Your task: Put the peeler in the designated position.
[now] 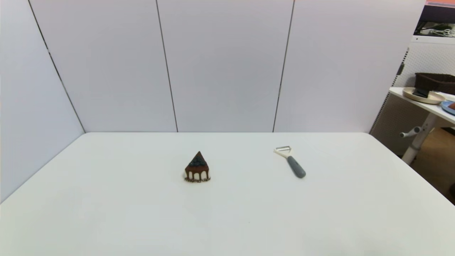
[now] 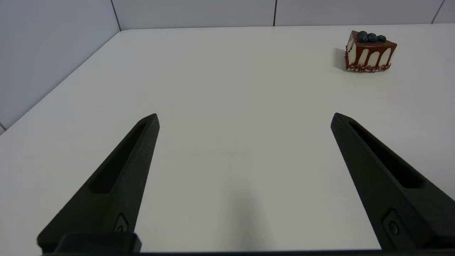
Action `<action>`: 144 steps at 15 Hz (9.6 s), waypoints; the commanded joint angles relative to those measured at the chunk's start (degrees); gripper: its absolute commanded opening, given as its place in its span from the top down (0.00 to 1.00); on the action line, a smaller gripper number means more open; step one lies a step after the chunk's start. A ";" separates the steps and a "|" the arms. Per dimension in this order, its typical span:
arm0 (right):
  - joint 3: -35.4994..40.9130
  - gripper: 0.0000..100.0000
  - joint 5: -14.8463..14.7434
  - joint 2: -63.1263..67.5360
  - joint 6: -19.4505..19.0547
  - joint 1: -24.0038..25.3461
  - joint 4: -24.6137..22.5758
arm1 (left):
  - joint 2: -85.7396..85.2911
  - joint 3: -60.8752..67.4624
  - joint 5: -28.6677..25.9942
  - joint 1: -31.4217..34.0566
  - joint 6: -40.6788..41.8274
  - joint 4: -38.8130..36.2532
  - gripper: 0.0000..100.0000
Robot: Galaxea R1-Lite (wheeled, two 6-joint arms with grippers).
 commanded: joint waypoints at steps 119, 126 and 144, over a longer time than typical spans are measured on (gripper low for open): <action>-60.46 0.00 -2.29 78.17 18.34 32.06 20.16 | 0.07 0.04 0.00 0.02 0.04 0.02 0.00; -50.71 0.00 10.98 51.19 0.06 18.61 20.34 | 0.07 0.04 0.00 0.02 0.04 0.02 0.00; 32.17 0.00 -1.85 -18.77 -9.52 -4.42 6.10 | 0.07 -0.04 0.00 0.02 0.04 0.02 0.00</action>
